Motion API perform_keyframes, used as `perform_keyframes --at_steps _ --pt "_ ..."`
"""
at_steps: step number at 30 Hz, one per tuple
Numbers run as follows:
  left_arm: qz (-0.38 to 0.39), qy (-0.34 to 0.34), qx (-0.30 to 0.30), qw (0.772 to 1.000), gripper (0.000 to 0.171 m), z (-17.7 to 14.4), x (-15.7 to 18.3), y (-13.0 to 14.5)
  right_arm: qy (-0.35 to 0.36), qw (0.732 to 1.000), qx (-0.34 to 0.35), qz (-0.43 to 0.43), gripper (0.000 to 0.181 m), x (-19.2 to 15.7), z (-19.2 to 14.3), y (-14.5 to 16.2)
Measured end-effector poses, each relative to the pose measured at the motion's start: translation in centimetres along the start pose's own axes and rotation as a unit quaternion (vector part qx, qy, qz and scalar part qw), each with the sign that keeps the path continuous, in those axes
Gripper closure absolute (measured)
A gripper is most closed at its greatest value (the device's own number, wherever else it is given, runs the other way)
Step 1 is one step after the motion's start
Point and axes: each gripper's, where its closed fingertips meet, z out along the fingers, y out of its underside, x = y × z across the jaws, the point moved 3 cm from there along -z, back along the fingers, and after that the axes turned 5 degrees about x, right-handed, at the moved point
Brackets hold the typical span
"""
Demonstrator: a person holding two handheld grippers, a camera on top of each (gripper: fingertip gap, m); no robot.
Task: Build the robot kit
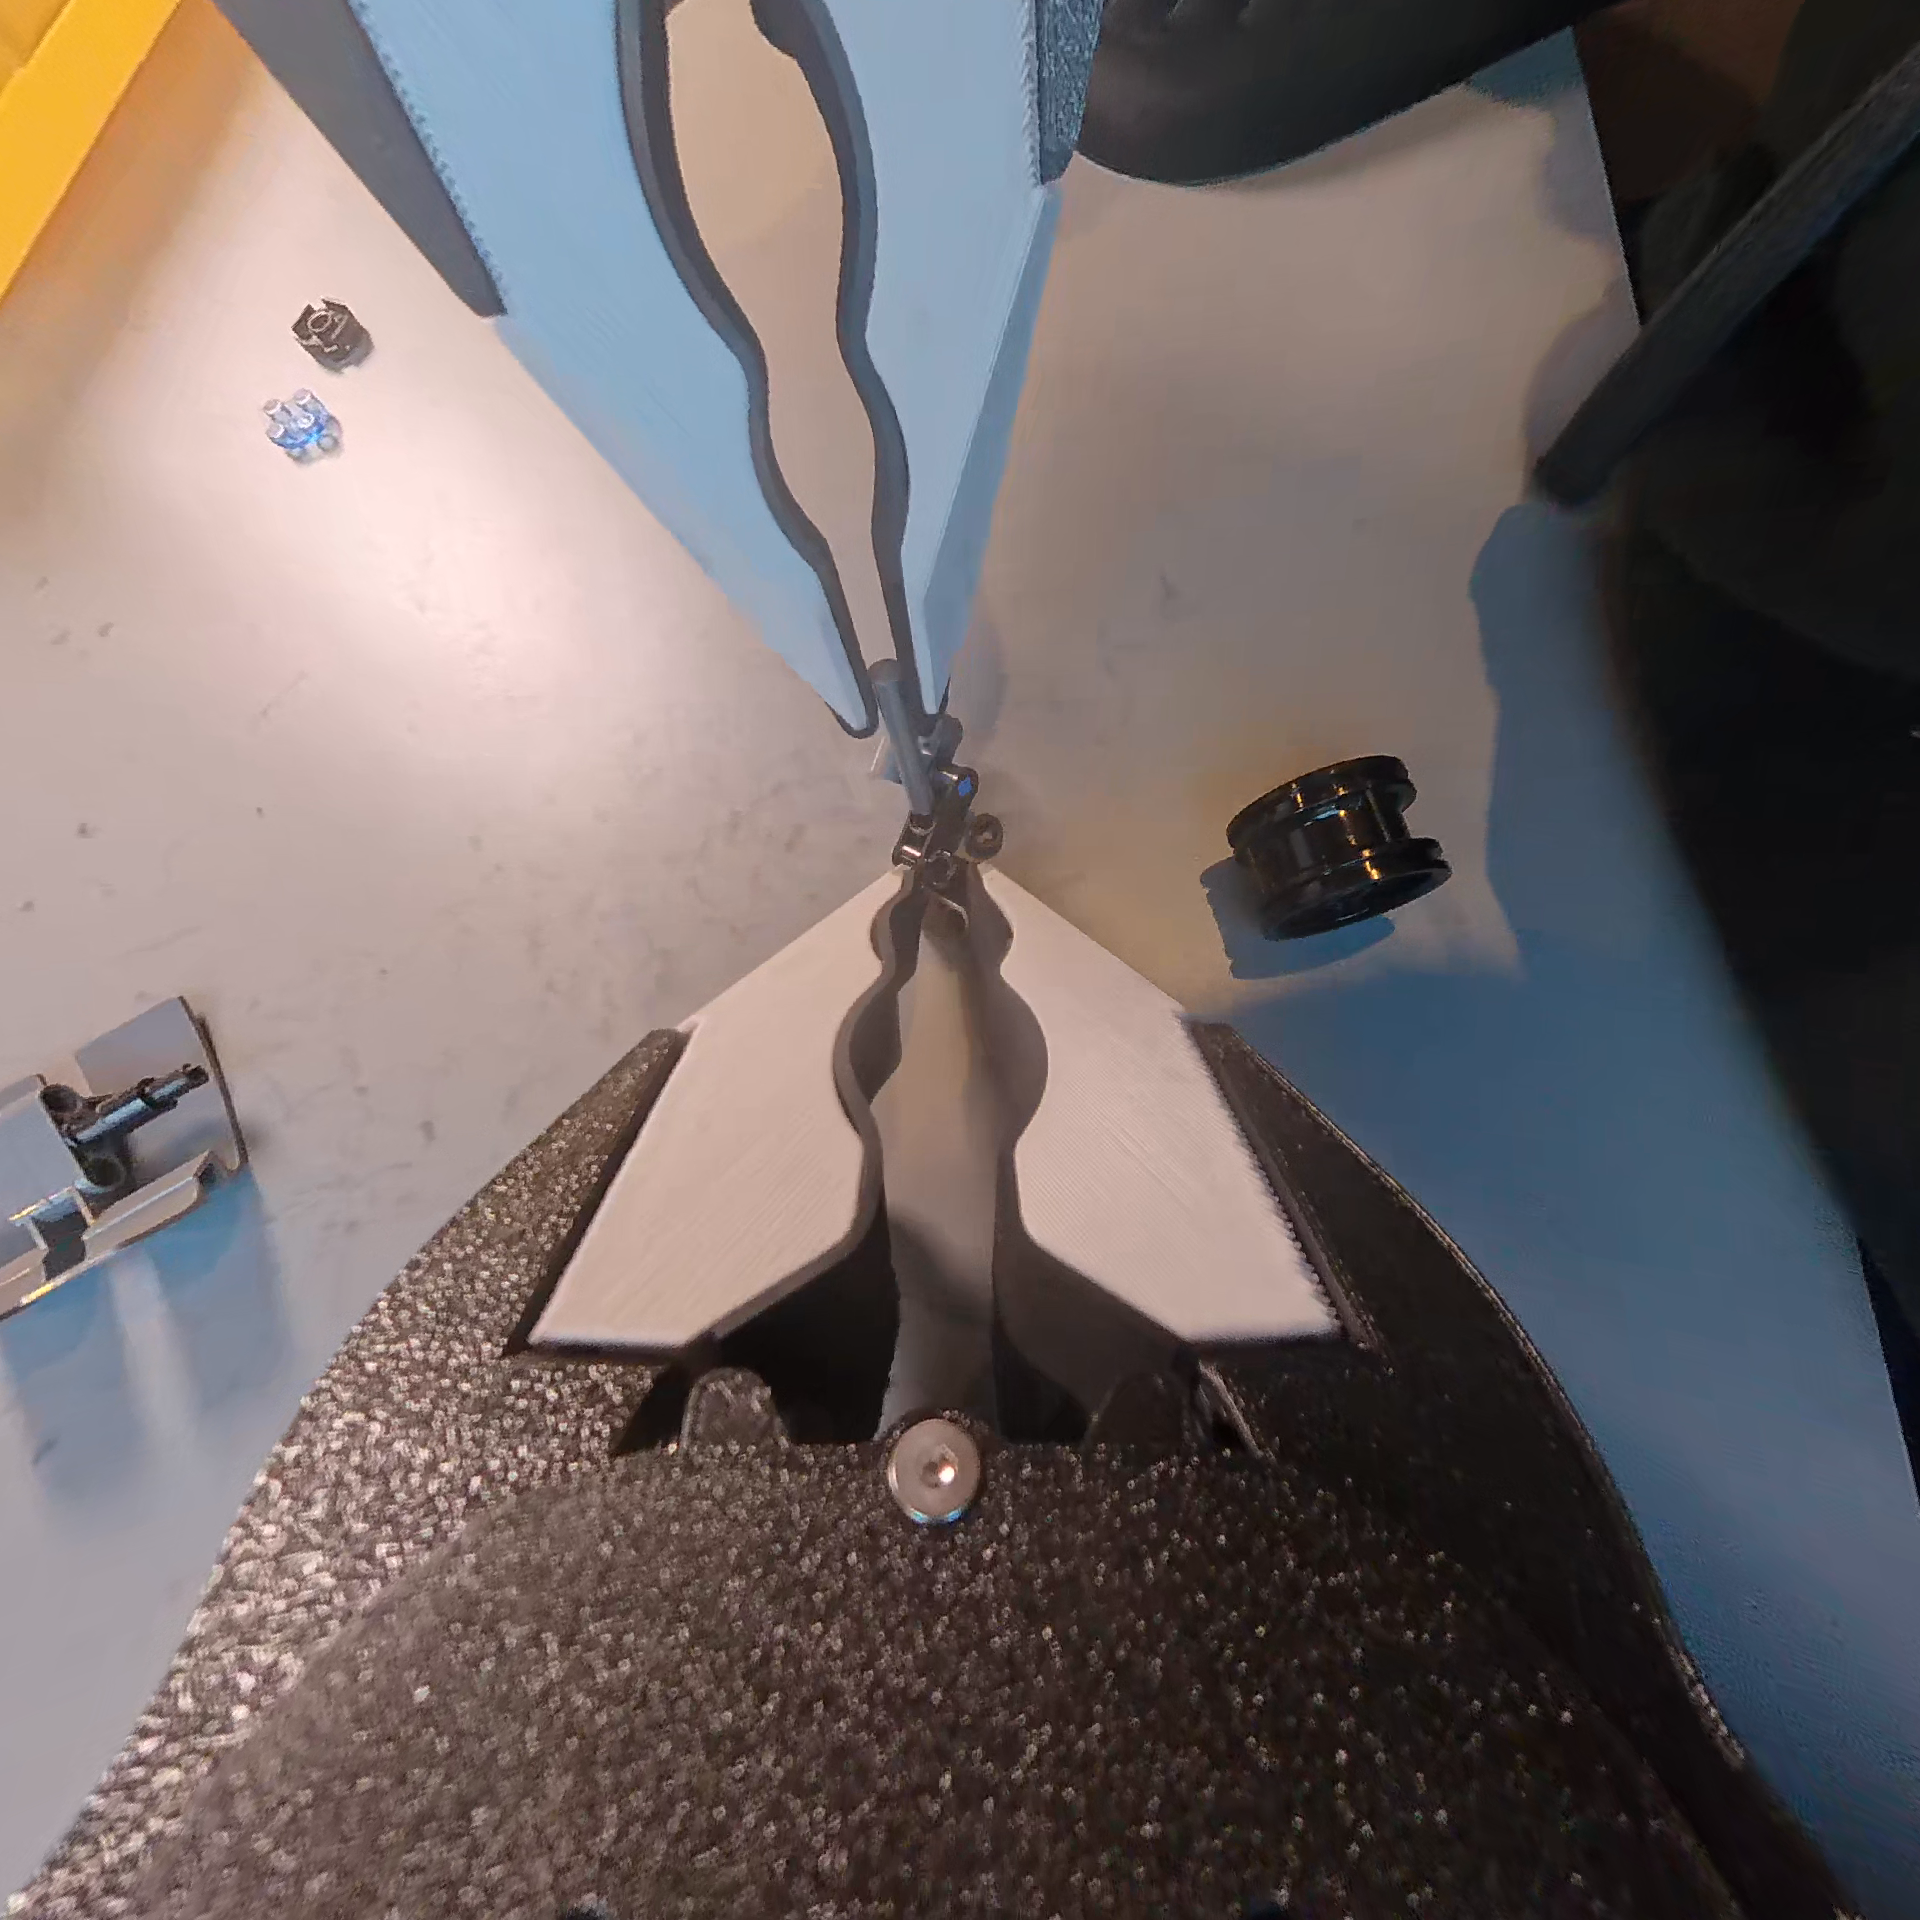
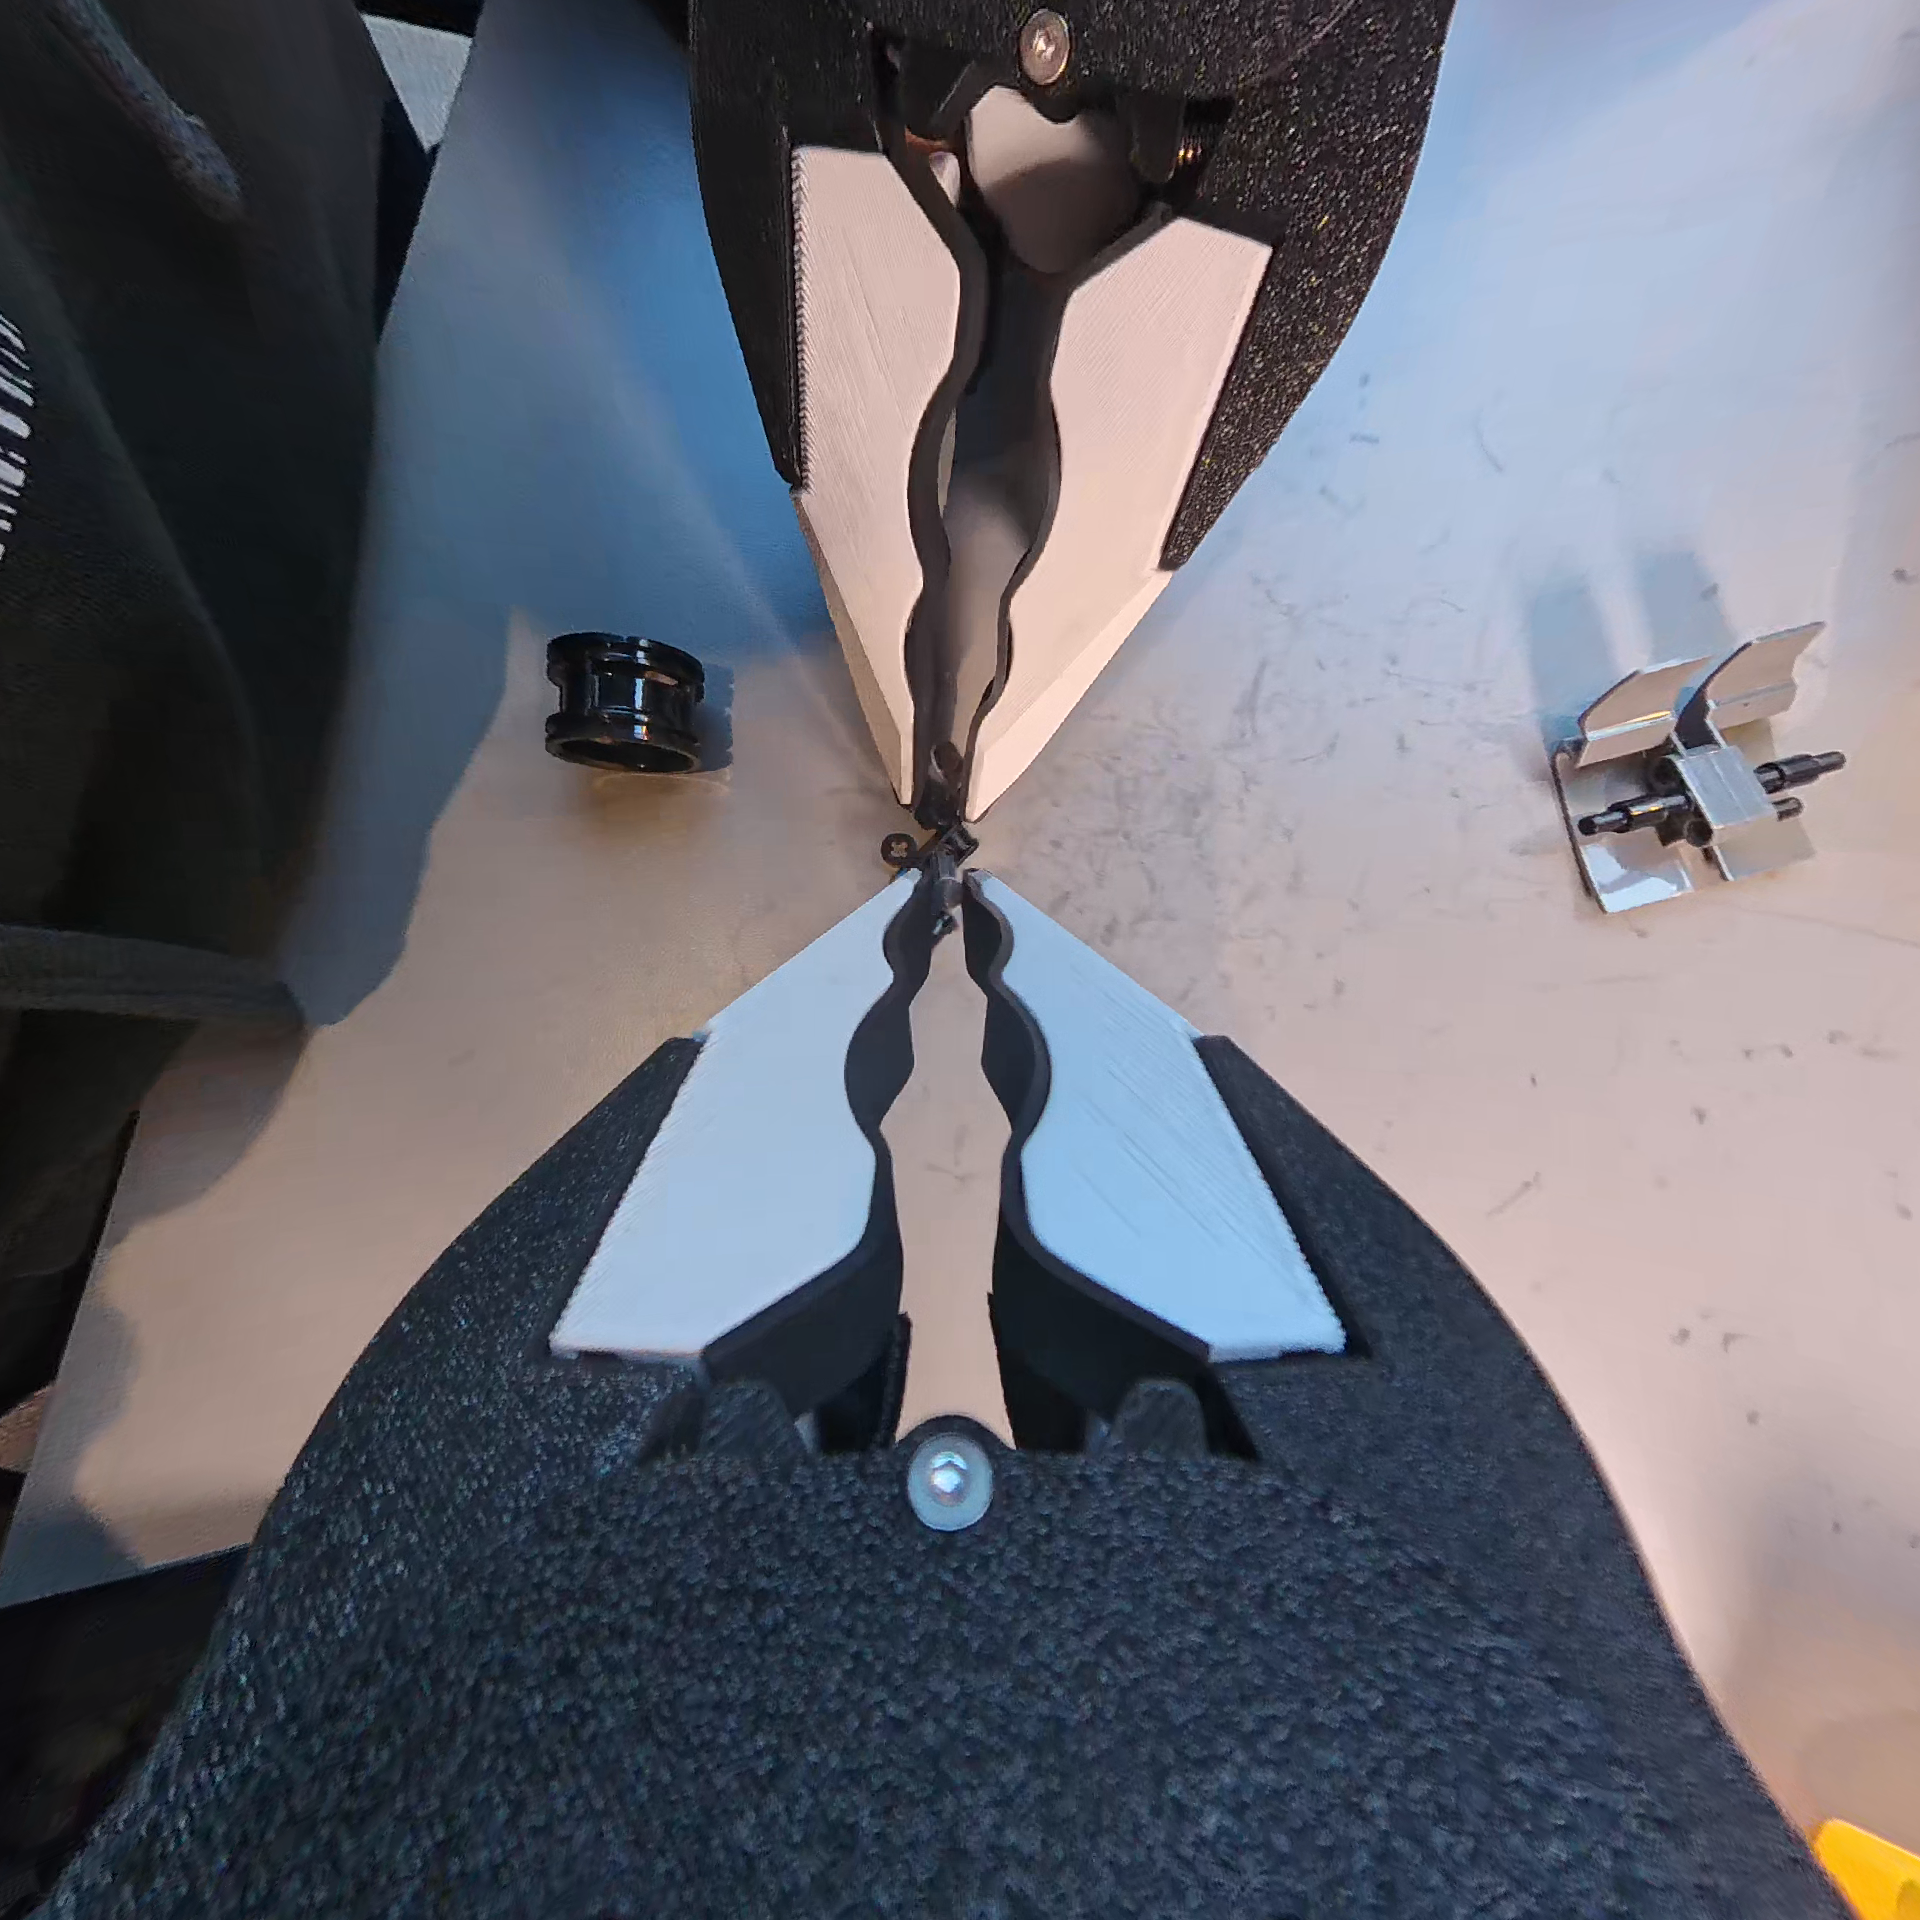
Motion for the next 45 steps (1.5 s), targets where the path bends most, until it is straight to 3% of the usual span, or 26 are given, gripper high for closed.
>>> perform_keyframes --at_steps 6,21,38,45 --pt "0.017 0.001 0.019 1.0 0.164 -0.5 0.4 -0.5 -0.002 1.0 -0.001 -0.005 0.176 0.0 -0.4 -0.5" --pt "0.089 -0.036 0.003 0.995 0.164 -0.2 1.0 0.0 -0.008 1.0 -0.016 -0.012 0.176 -1.0 0.1 -0.4" --pt "0.037 -0.008 0.022 0.999 0.152 -0.8 0.5 0.2 -0.012 0.999 -0.037 -0.018 0.176 -1.0 0.1 -0.3" --pt "0.021 0.005 0.003 1.0 0.163 -0.5 0.3 0.9 -0.004 1.0 -0.012 0.004 0.176 -1.5 -0.3 0.5"
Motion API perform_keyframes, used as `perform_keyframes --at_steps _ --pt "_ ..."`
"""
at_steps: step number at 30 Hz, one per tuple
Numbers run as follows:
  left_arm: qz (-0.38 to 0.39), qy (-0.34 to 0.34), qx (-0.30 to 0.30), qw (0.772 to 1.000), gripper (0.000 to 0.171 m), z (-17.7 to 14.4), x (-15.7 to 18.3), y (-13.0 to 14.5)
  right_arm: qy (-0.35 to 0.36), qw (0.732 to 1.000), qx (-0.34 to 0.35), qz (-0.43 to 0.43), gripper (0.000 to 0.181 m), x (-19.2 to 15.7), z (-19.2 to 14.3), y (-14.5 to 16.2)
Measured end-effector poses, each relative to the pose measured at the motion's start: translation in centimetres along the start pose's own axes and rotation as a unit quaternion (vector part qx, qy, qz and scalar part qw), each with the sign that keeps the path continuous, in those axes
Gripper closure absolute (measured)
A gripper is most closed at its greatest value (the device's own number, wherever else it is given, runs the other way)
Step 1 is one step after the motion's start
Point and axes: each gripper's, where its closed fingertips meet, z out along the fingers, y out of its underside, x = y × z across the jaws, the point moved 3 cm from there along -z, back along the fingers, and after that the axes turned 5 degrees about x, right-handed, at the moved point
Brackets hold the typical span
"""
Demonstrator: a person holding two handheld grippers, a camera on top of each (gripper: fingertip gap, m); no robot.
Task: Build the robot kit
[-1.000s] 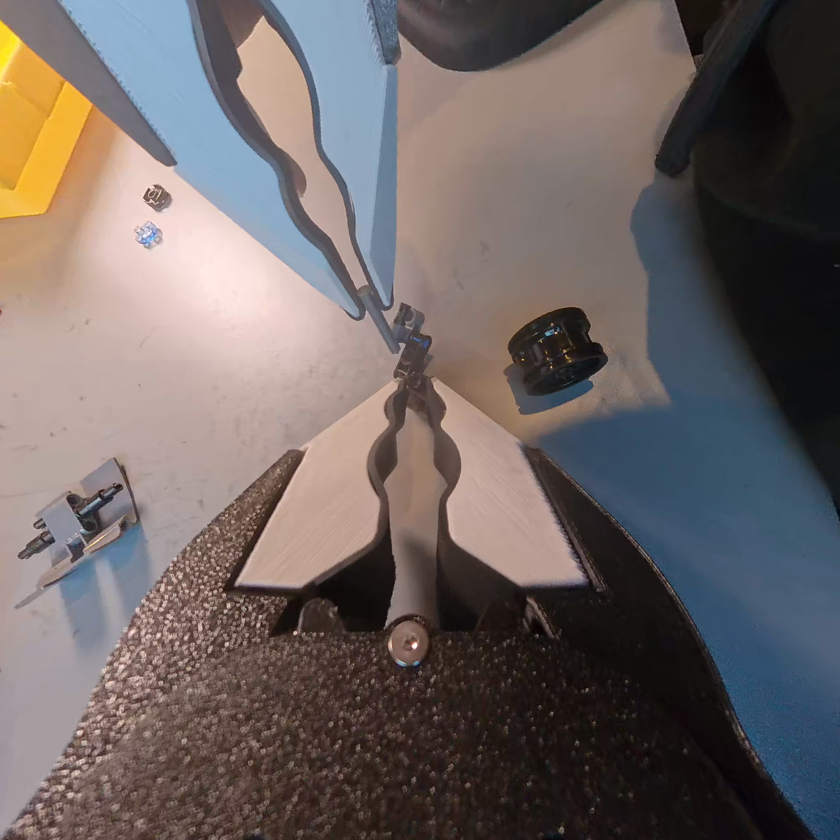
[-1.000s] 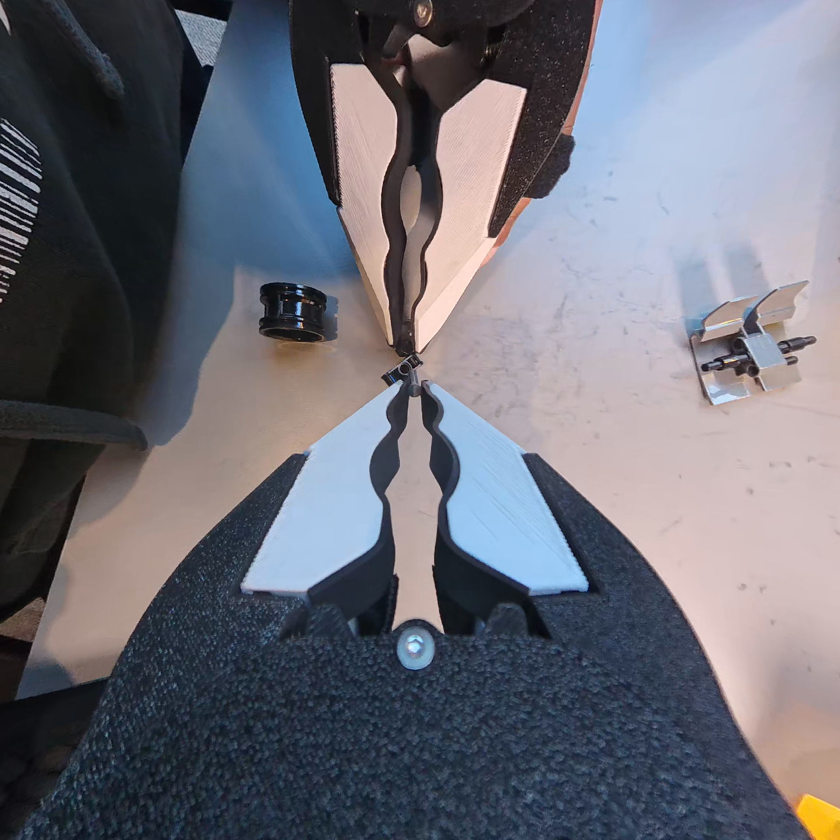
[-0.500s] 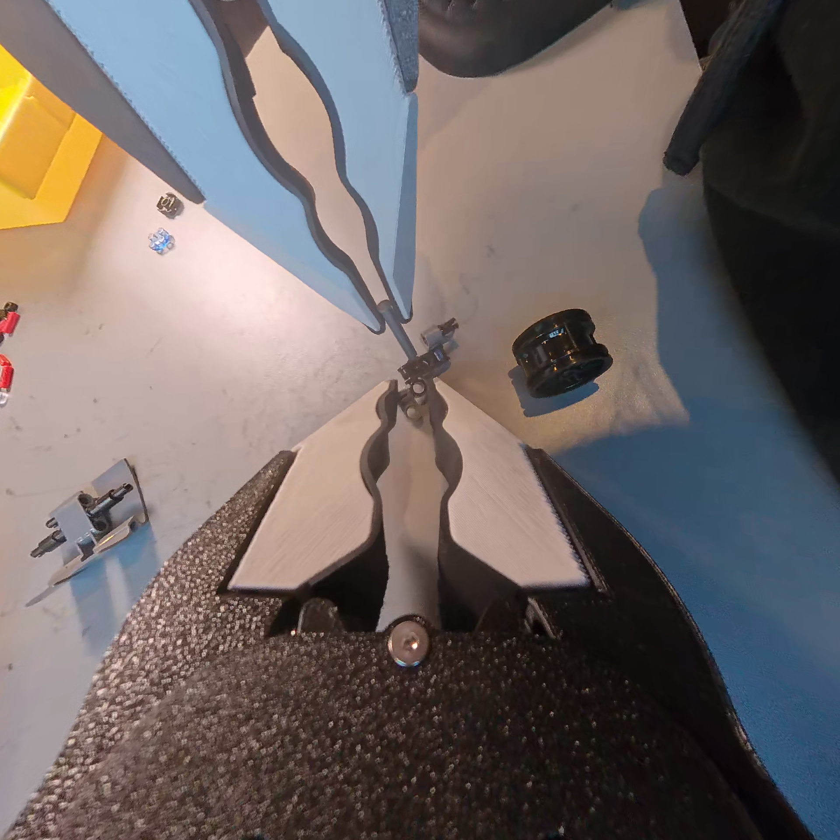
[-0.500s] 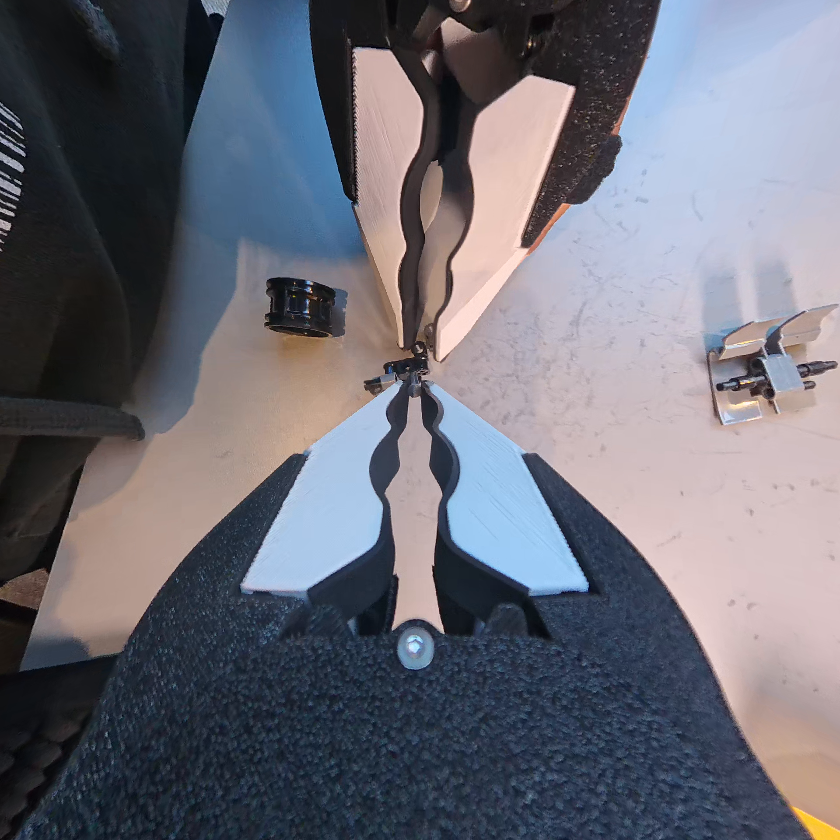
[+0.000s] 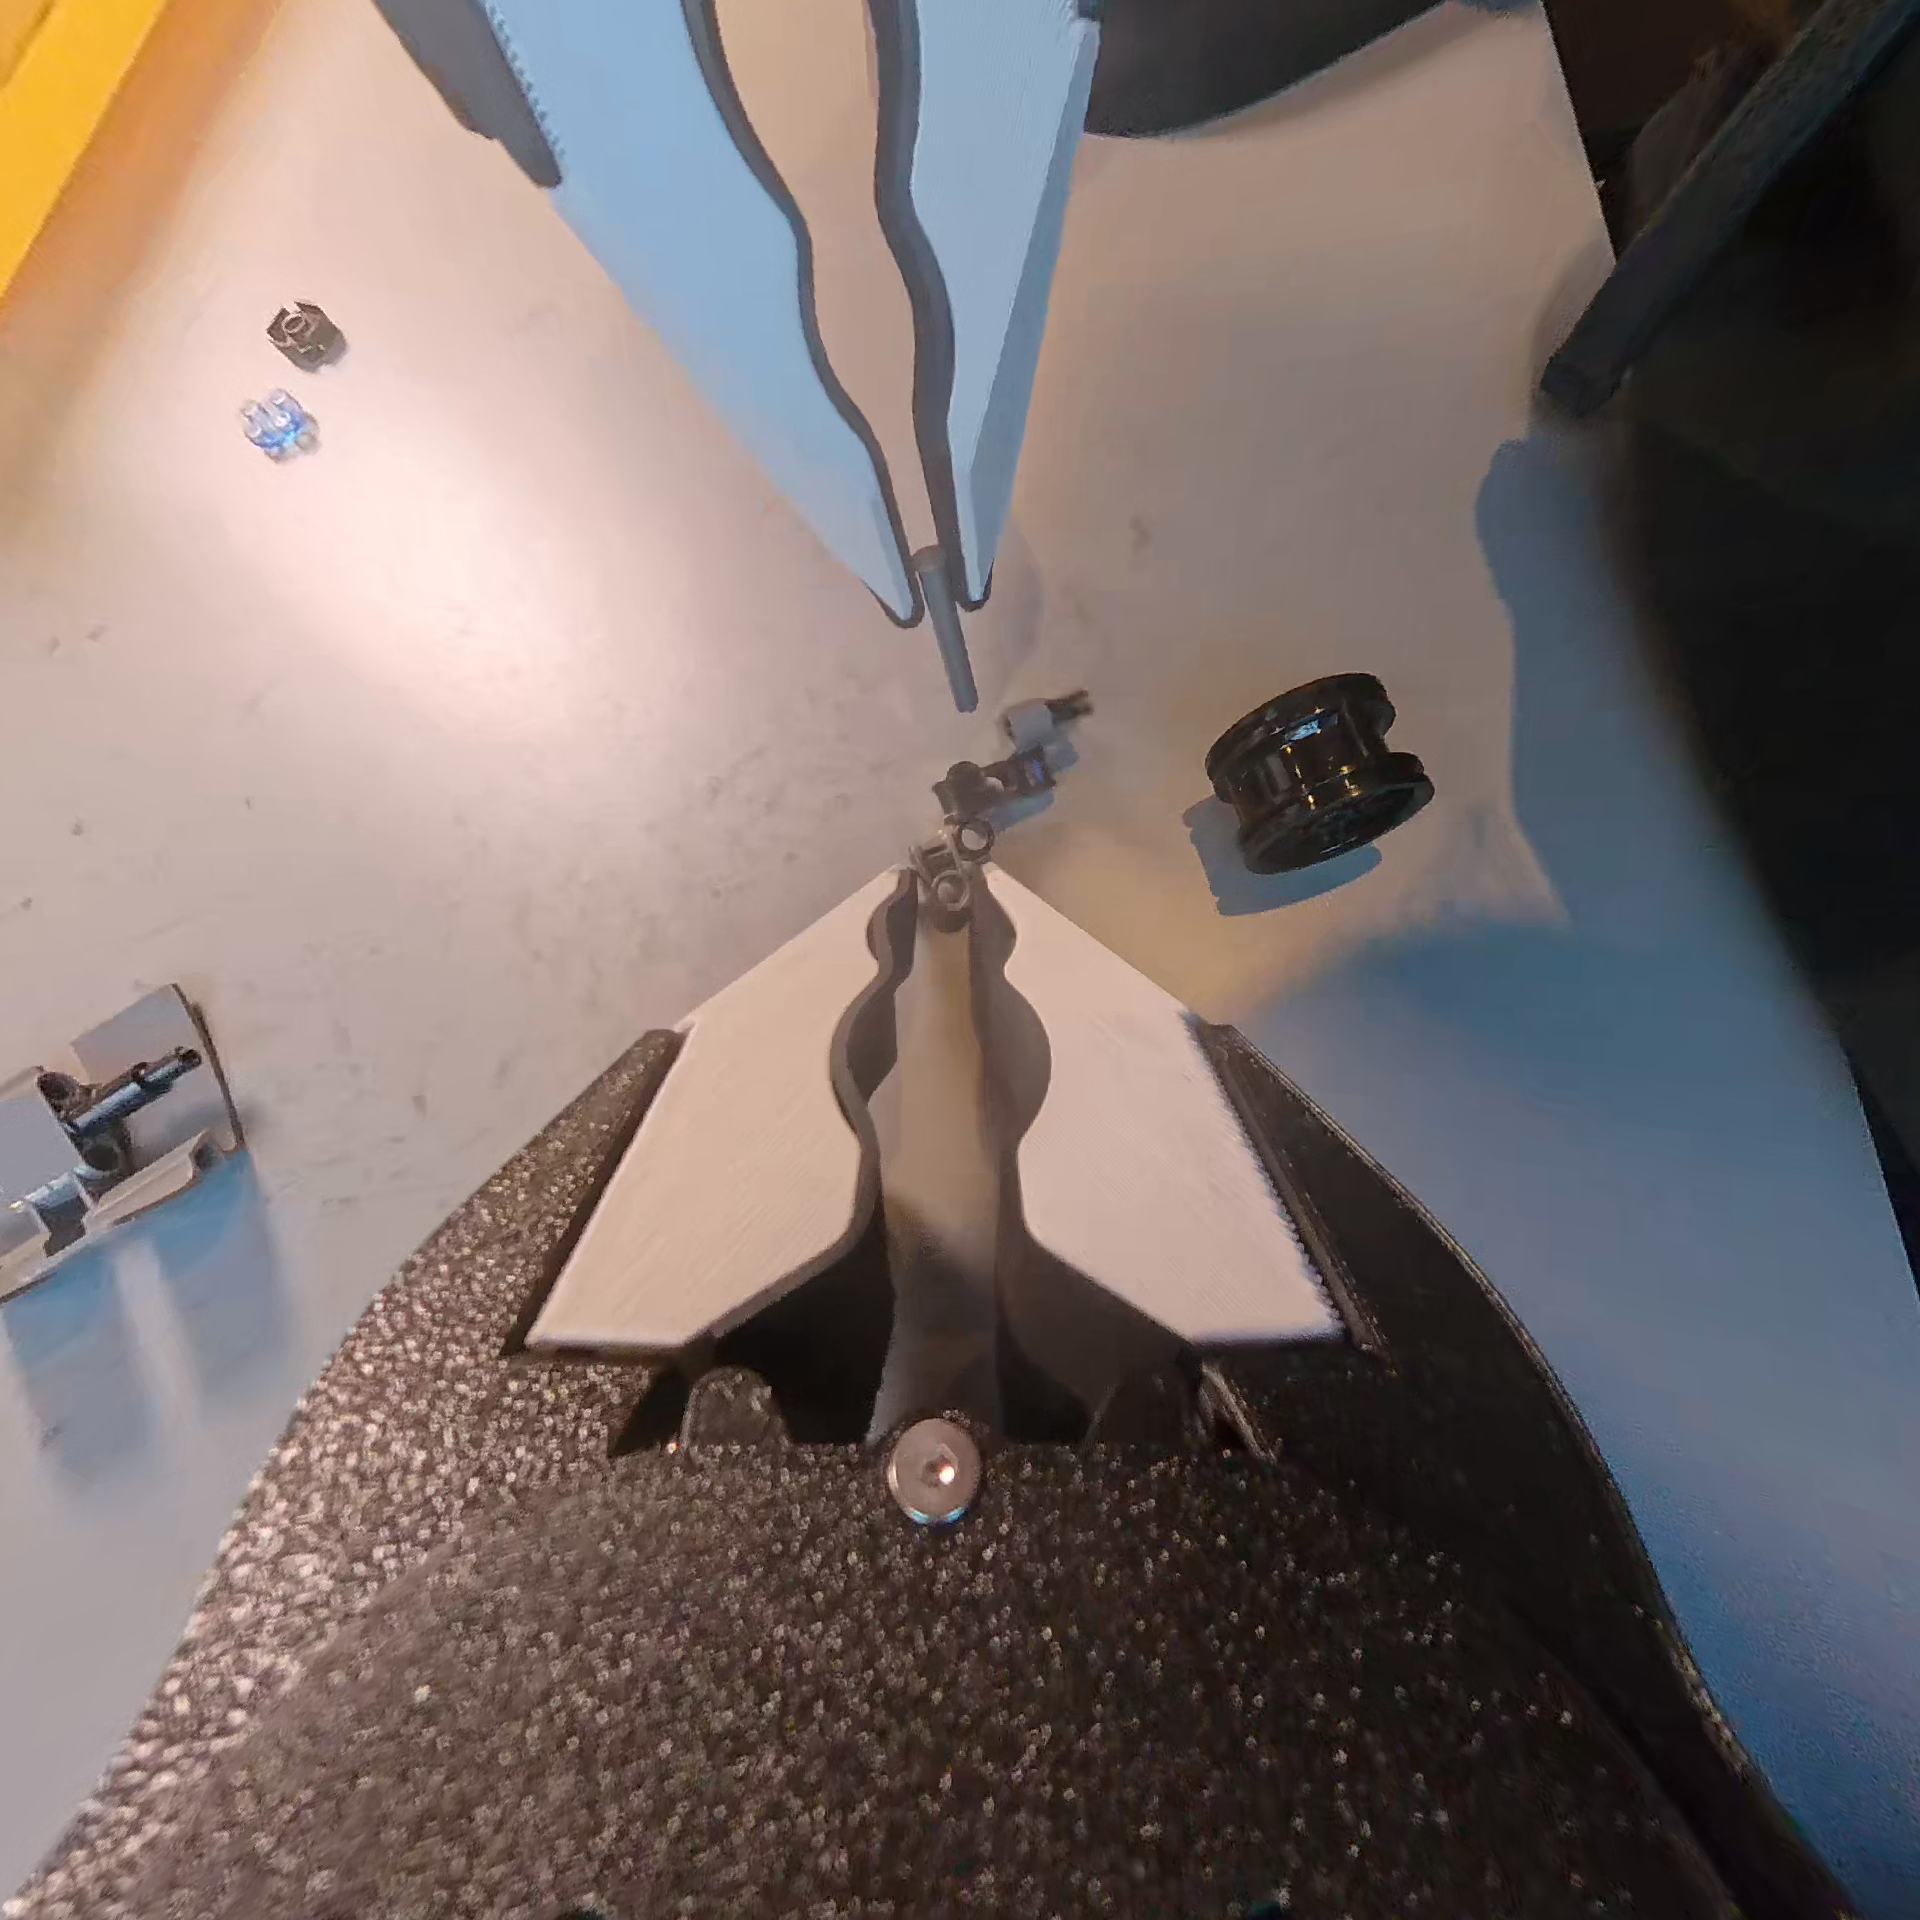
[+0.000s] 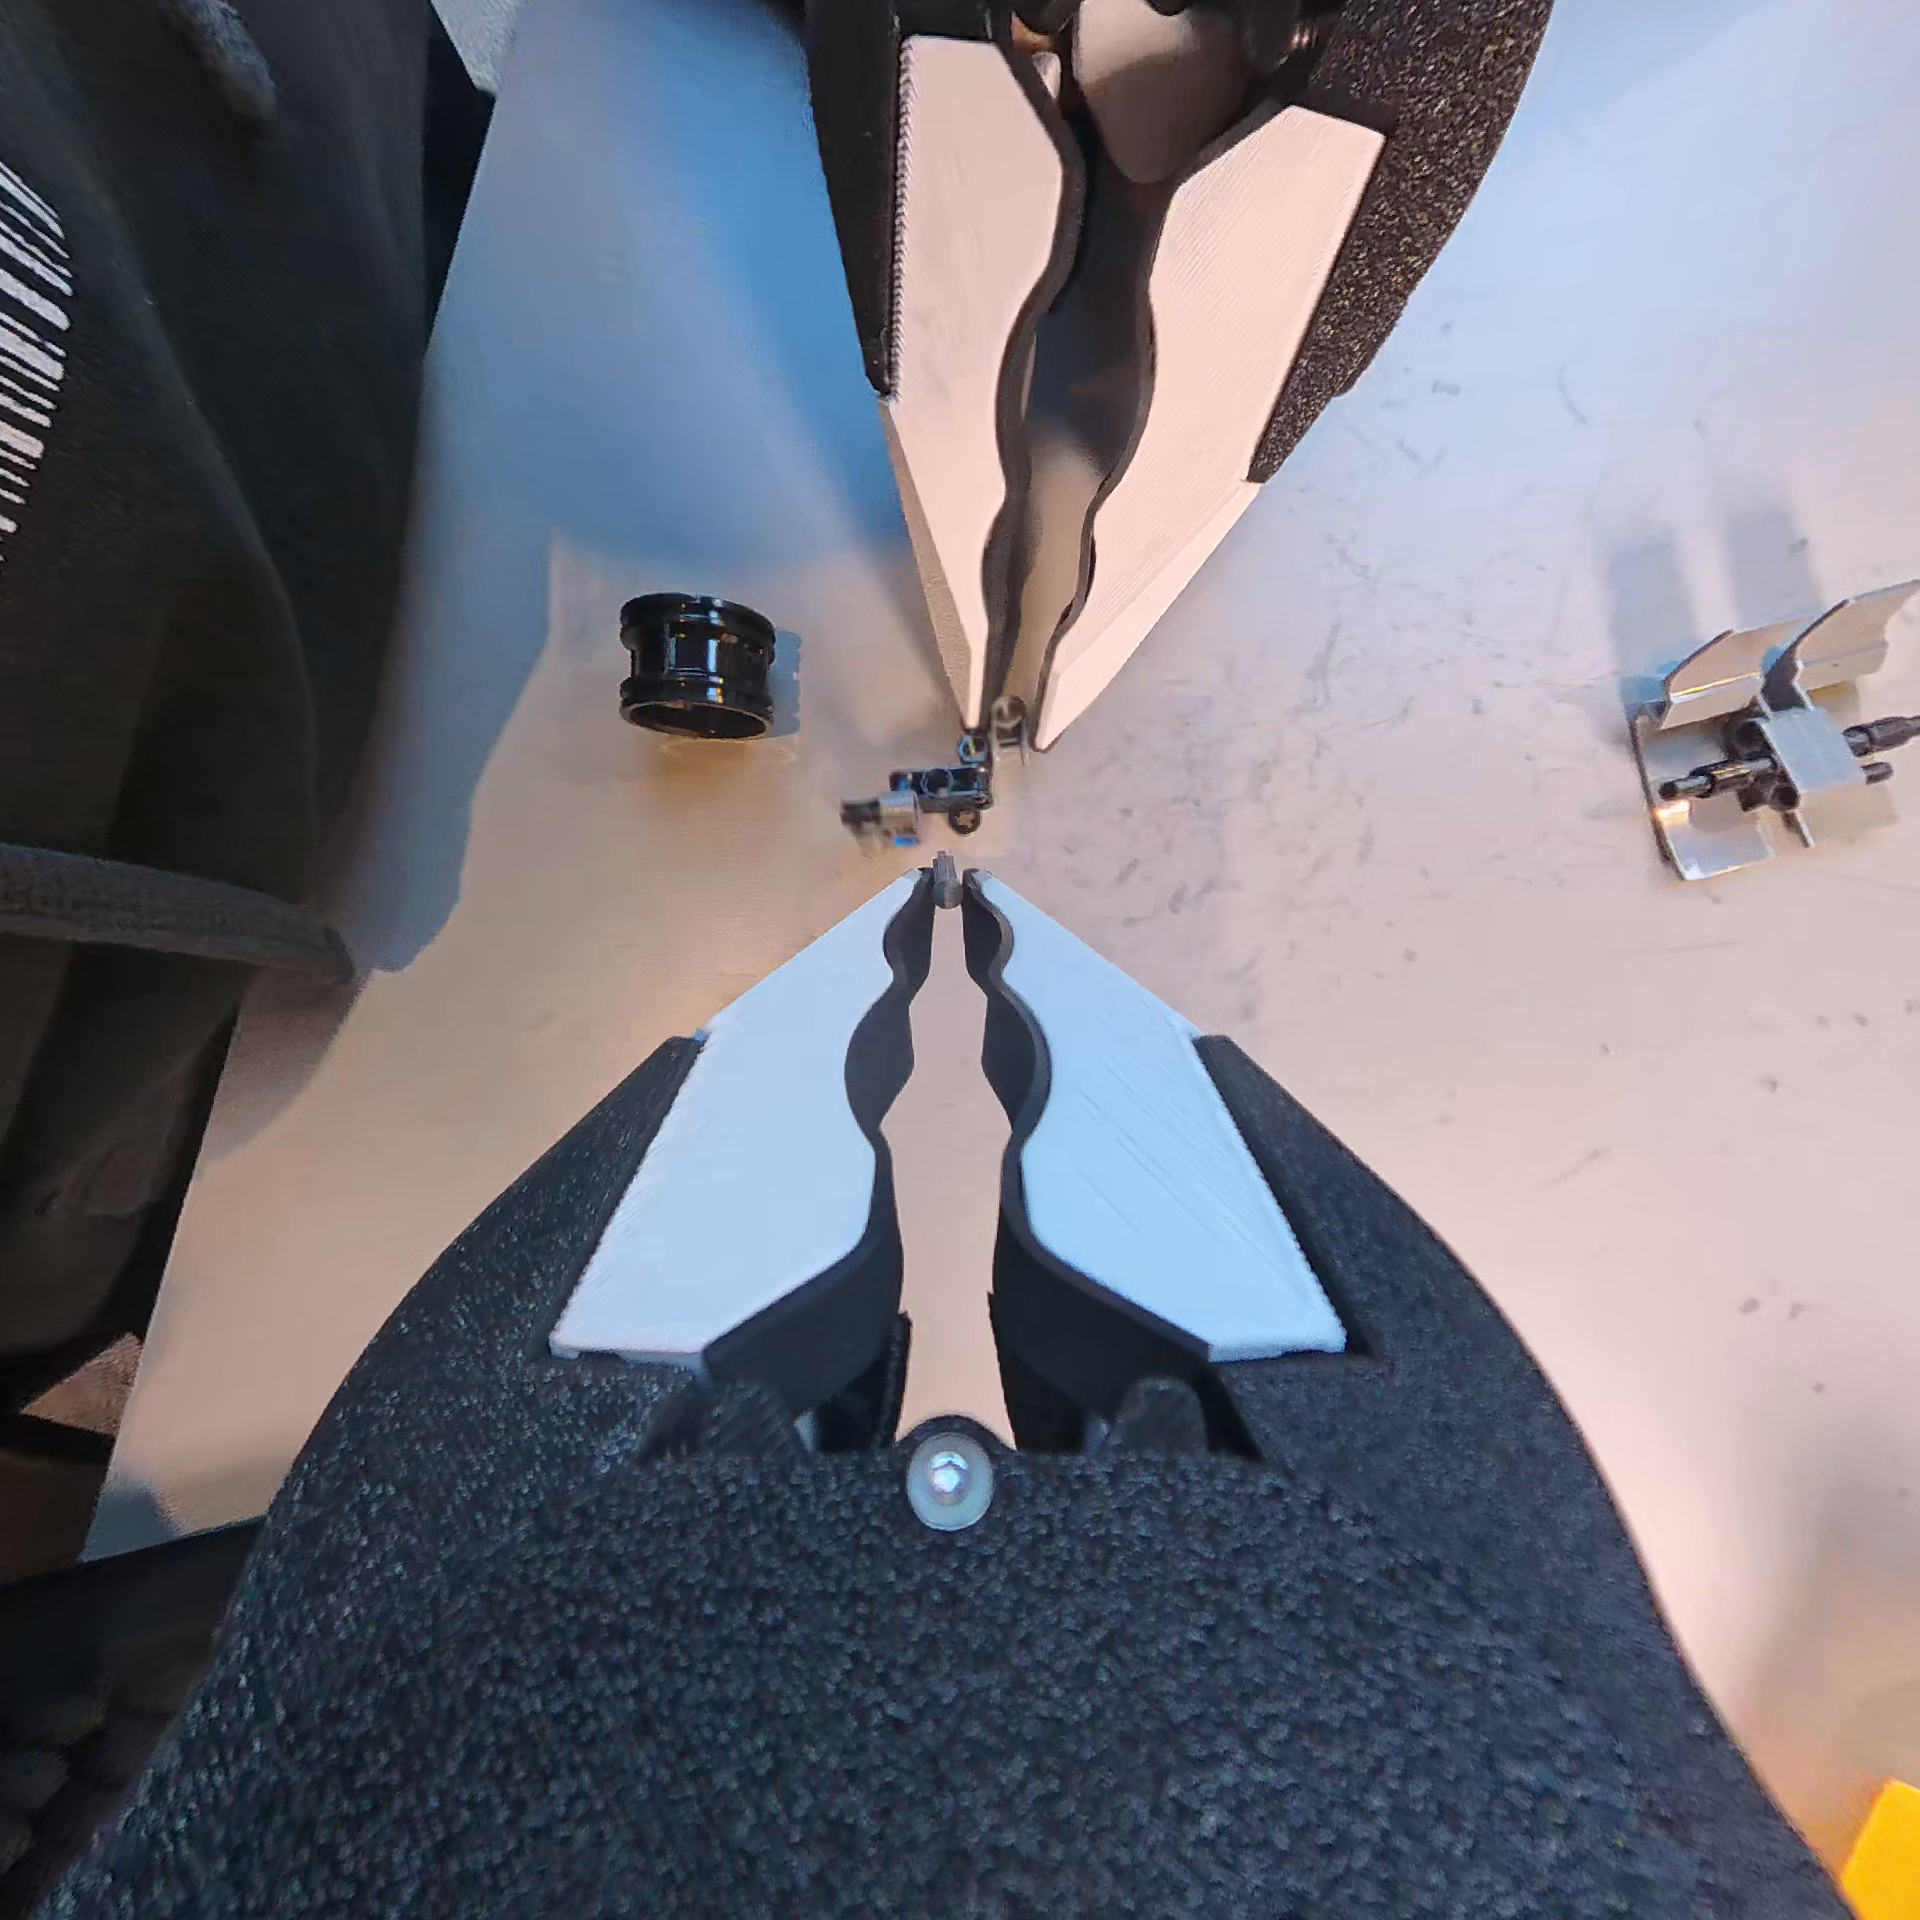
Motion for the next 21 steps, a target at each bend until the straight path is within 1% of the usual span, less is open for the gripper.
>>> perform_keyframes --at_steps 5,9,15,21 --pt "-0.02 -0.009 0.003 1.0 0.165 0.1 -0.3 -0.6 0.012 1.0 0.022 0.006 0.176 -0.1 -0.5 0.0" --pt "-0.057 -0.021 -0.013 0.998 0.165 0.2 -0.7 -0.8 0.014 0.999 0.029 0.003 0.176 0.2 -1.0 -0.3" --pt "-0.082 -0.025 -0.029 0.996 0.165 0.2 -0.5 -0.9 0.0 1.0 0.016 -0.014 0.176 0.4 -0.3 -1.0" --pt "-0.082 -0.027 -0.038 0.995 0.165 0.1 -0.5 -0.6 -0.014 1.0 -0.011 -0.025 0.176 0.6 0.5 -1.0"
